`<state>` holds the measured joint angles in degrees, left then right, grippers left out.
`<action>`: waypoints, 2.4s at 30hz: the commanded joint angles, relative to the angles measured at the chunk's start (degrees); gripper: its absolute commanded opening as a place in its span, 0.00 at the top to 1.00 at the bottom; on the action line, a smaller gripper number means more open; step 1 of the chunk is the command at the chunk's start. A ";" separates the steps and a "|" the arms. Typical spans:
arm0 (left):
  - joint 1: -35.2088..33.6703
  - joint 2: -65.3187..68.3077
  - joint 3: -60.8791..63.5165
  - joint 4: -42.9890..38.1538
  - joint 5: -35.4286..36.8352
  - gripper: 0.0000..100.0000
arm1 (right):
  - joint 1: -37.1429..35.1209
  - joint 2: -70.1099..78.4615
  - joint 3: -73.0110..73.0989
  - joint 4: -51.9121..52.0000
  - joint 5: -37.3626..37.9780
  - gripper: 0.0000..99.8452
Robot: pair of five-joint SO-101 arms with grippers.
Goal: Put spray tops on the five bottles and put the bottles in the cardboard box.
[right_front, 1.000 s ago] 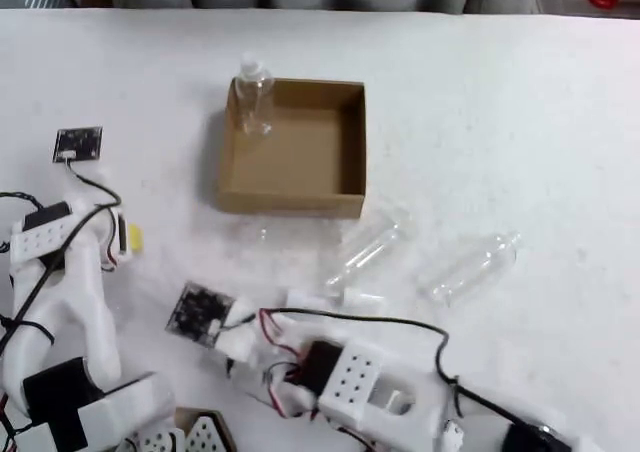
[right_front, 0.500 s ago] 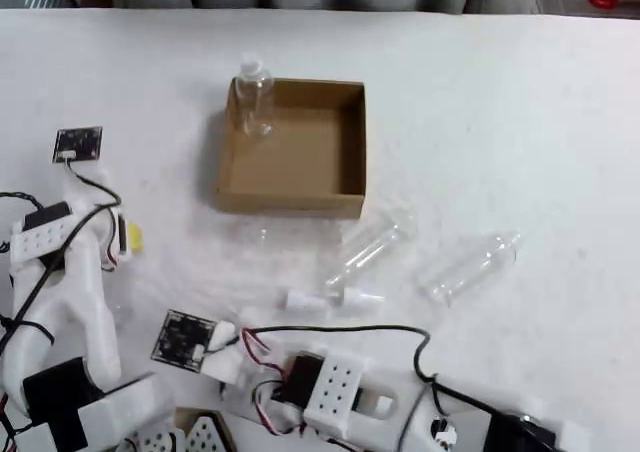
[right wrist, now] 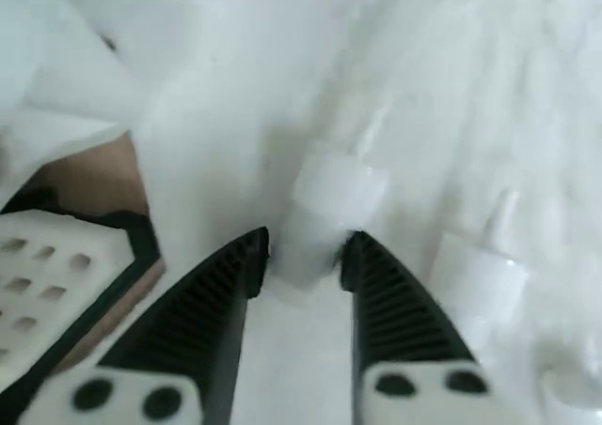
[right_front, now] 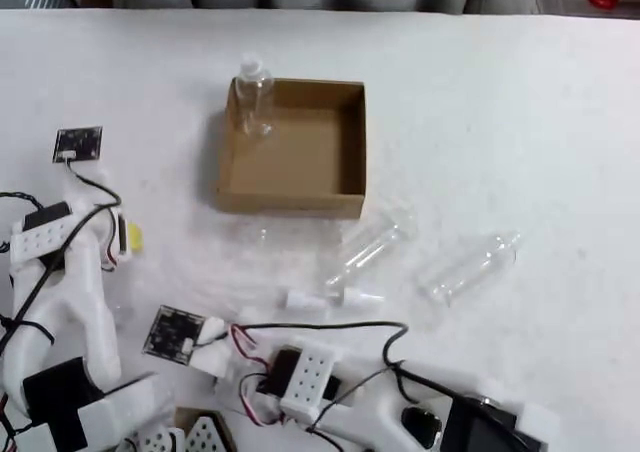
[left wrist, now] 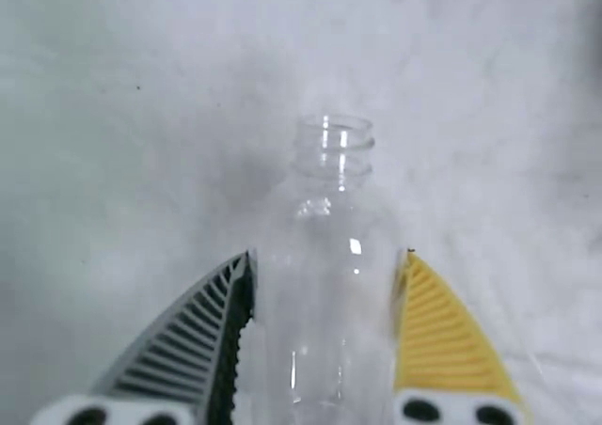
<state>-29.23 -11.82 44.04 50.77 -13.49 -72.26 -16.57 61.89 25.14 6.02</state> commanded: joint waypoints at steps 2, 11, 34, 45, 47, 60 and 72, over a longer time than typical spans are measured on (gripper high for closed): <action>-0.40 -3.38 0.18 -1.32 0.35 0.97 | 2.51 -0.57 -2.90 2.07 -0.26 0.98; -0.40 -3.30 0.26 -1.32 0.26 0.97 | 9.80 -8.84 -5.80 20.44 6.15 0.98; -0.04 -3.74 1.41 -1.23 -1.67 0.97 | 76.00 -29.41 -14.86 68.79 62.77 0.98; -0.04 -3.74 1.58 -1.23 -2.11 0.97 | 108.97 -18.68 -19.87 61.76 97.93 0.98; -0.04 -3.74 1.58 -1.23 -3.08 0.97 | 112.04 -15.43 -20.04 58.33 100.13 0.98; 0.57 -3.74 1.67 -1.23 -3.60 0.97 | 125.58 6.11 -27.16 37.85 109.98 0.98; 0.84 -3.74 1.76 -1.23 -3.60 0.97 | 130.42 18.33 -41.05 38.20 105.58 0.82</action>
<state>-29.05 -11.91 45.63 50.77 -16.48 57.49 2.15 25.49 63.38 114.95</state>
